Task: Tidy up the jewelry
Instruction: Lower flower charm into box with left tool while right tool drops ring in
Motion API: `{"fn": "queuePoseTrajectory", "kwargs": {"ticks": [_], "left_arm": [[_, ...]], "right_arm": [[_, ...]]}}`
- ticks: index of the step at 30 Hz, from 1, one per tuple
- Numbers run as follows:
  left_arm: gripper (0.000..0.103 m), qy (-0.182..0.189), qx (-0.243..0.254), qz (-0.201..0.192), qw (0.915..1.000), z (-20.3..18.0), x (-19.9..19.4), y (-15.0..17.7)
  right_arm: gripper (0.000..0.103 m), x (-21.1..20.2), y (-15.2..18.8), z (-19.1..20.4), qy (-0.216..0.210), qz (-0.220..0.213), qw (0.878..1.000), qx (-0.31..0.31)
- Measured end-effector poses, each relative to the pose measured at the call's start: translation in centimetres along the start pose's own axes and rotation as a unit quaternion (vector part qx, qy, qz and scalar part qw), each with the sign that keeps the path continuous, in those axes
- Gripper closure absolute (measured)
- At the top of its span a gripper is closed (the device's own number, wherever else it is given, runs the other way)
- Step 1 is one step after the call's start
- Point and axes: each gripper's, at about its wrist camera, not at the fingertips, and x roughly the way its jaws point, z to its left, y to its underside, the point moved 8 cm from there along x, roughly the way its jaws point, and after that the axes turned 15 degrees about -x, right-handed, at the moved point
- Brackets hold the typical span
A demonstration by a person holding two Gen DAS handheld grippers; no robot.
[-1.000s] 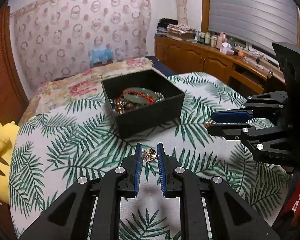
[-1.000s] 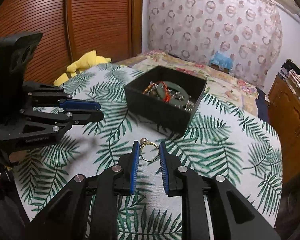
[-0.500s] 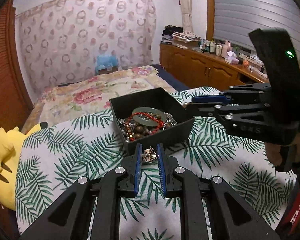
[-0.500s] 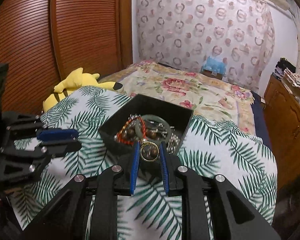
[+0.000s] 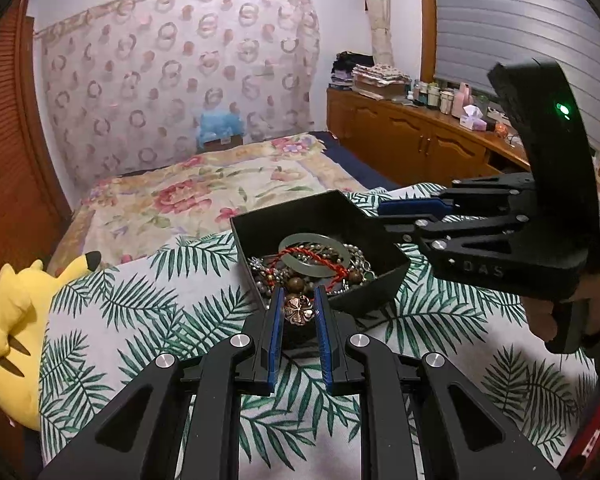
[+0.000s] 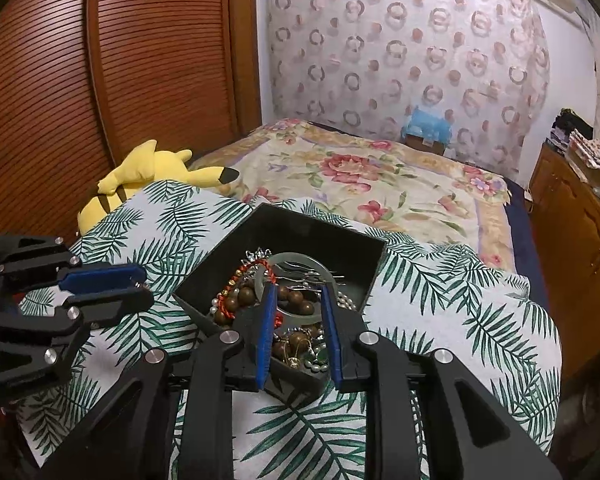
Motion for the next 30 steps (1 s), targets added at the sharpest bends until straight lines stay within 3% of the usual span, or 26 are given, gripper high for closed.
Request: {"fn": "queuePoseTrajectory", "kwargs": {"ticks": [30], "left_arm": [[0.089, -0.018, -0.024, 0.021, 0.9993, -0.9, 6.7, -4.7]], "right_arm": [[0.076, -1.8, 5.9, -2.9, 0.026, 0.011, 0.998, 0.053]]}}
